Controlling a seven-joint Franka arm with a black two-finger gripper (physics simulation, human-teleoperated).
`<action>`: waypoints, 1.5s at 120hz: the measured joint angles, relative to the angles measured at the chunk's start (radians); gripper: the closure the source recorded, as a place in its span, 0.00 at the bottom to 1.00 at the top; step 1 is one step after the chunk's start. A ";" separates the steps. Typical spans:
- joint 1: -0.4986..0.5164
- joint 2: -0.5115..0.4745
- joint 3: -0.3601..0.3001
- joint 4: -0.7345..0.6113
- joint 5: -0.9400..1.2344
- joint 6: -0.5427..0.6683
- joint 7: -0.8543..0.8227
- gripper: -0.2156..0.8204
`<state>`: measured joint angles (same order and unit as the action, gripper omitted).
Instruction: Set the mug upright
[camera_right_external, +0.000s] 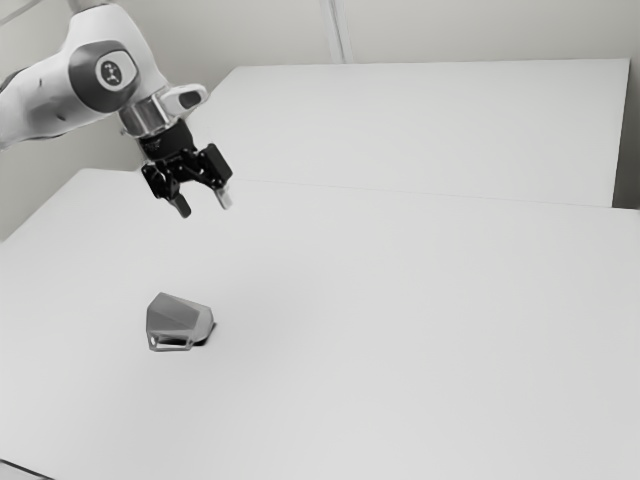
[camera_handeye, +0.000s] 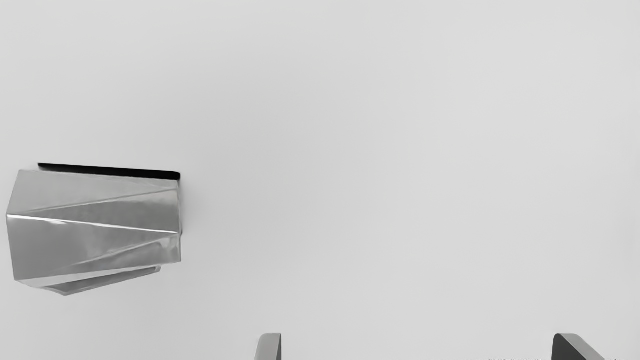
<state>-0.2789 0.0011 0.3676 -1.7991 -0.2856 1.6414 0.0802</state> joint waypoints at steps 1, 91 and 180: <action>0.000 0.001 0.002 -0.007 -0.009 0.005 0.005 0.22; 0.462 0.327 0.227 -0.315 -0.823 0.027 0.675 0.22; 0.408 0.272 0.214 -0.465 -0.911 -0.017 1.226 0.35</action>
<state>0.1287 0.2731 0.5815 -2.2645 -1.1966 1.6246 1.3061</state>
